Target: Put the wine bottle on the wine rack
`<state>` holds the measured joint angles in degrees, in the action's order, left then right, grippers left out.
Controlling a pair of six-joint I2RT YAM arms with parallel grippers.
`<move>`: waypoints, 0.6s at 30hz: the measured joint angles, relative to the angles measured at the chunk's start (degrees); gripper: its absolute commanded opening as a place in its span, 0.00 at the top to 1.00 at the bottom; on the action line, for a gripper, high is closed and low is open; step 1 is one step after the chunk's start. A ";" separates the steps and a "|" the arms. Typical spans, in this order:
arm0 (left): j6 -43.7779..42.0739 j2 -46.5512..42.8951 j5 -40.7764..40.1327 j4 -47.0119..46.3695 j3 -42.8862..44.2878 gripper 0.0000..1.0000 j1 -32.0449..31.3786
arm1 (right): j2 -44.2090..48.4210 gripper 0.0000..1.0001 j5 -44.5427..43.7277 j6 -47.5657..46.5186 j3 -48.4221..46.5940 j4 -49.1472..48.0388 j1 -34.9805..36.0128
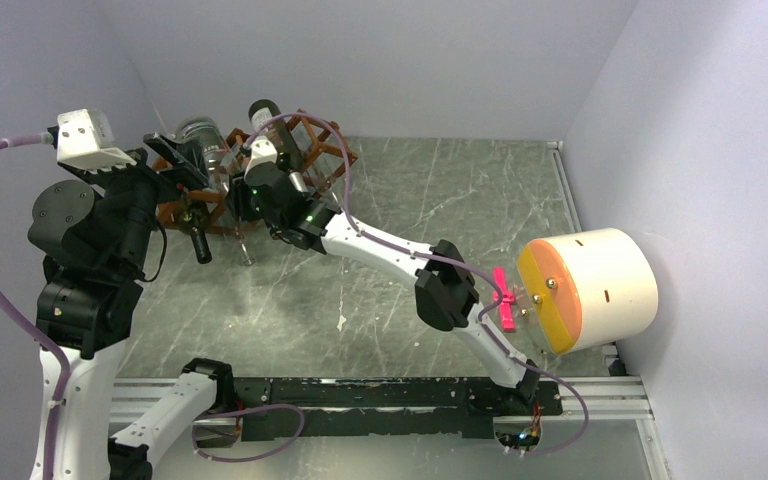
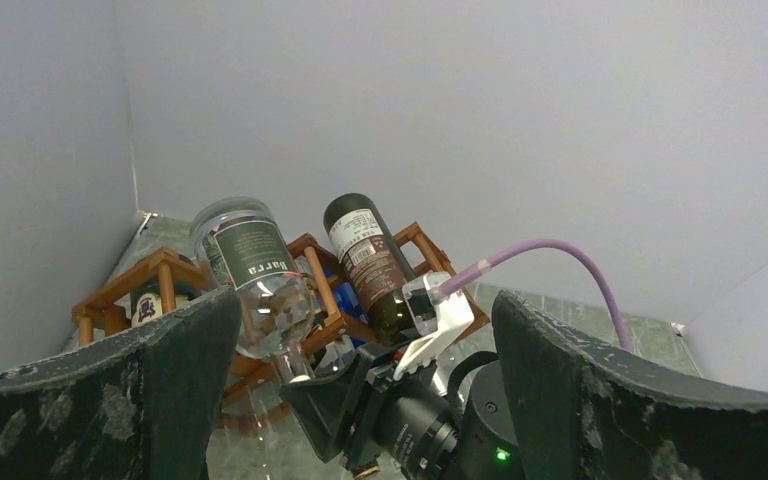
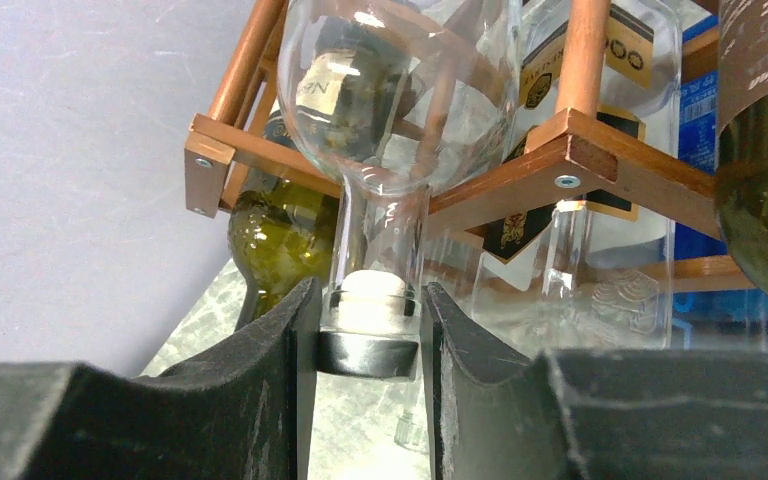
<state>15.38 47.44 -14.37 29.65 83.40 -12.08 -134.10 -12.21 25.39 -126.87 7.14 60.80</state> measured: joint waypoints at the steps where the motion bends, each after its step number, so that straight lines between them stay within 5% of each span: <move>1: 0.00 0.00 0.00 0.00 0.00 0.01 0.00 | 0.31 0.83 -0.15 0.11 0.00 0.33 0.00; 18: 1.79 0.52 -0.02 1.20 -0.13 0.01 0.00 | 2.19 0.67 -0.20 3.17 1.97 0.81 0.00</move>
<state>17.17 47.97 -14.39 30.85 83.26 -12.08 -131.92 -12.40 28.56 -124.90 7.94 60.80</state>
